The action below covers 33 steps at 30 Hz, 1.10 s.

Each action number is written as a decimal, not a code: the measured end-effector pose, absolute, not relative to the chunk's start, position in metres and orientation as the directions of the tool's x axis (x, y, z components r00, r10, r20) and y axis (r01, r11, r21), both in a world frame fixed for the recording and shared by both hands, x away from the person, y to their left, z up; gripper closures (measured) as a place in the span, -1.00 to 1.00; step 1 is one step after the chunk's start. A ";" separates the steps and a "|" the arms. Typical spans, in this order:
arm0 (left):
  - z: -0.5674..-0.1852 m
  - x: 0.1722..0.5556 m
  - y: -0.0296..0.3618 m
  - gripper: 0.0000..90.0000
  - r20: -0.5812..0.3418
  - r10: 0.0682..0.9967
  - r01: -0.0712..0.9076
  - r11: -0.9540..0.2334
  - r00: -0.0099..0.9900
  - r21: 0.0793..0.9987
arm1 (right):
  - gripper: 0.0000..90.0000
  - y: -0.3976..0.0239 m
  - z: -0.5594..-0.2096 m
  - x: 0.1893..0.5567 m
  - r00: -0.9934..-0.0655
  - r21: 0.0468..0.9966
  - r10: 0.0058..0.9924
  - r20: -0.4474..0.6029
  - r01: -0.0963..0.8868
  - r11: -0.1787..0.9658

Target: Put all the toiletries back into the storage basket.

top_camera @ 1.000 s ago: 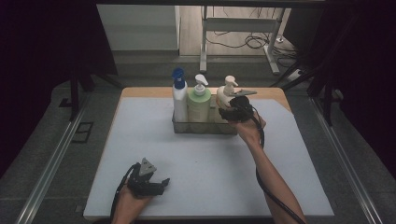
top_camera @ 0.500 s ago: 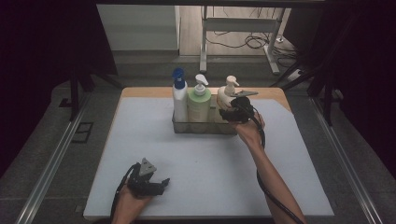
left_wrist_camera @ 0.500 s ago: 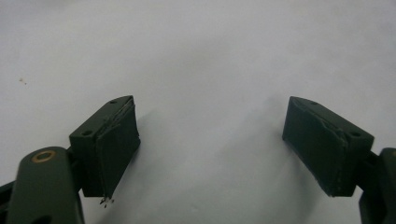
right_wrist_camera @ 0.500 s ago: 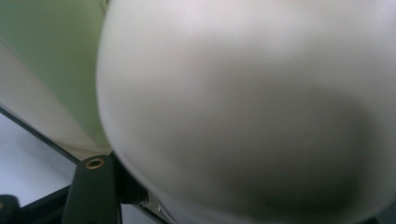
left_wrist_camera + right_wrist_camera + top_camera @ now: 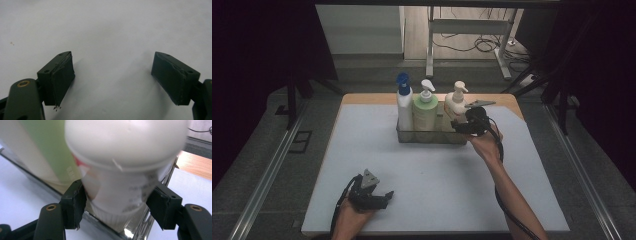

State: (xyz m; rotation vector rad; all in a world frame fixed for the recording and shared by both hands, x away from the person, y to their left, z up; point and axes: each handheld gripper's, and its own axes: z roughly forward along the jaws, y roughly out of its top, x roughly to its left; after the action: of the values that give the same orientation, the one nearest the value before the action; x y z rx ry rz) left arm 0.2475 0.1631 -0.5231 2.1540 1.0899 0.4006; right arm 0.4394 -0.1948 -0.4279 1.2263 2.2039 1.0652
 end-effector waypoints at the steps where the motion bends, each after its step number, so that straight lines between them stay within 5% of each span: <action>1: -0.523 0.247 0.163 -0.60 -0.030 0.798 0.589 -0.418 0.602 0.692 | -0.21 -0.196 -0.428 0.437 -0.535 0.776 0.845 0.022 0.542 0.323; 17: -0.523 0.247 0.163 -0.60 -0.029 0.798 0.588 -0.418 0.602 0.693 | 0.34 -0.229 -0.421 0.415 -0.531 0.781 0.847 -0.001 0.529 0.332; 25: -0.523 0.247 0.163 -0.60 -0.030 0.798 0.588 -0.417 0.602 0.693 | 0.75 -0.235 -0.423 0.426 -0.499 0.779 0.867 -0.003 0.543 0.314; 33: -0.523 0.247 0.163 -0.60 -0.030 0.798 0.589 -0.417 0.602 0.692 | 0.95 -0.234 -0.428 0.445 -0.473 0.772 0.881 0.016 0.566 0.290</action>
State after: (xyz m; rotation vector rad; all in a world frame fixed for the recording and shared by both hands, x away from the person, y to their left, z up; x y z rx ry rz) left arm 0.2475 0.1631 -0.5231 2.1539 1.0902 0.4011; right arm 0.4453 -0.2336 -0.4282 1.2971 2.1499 1.0264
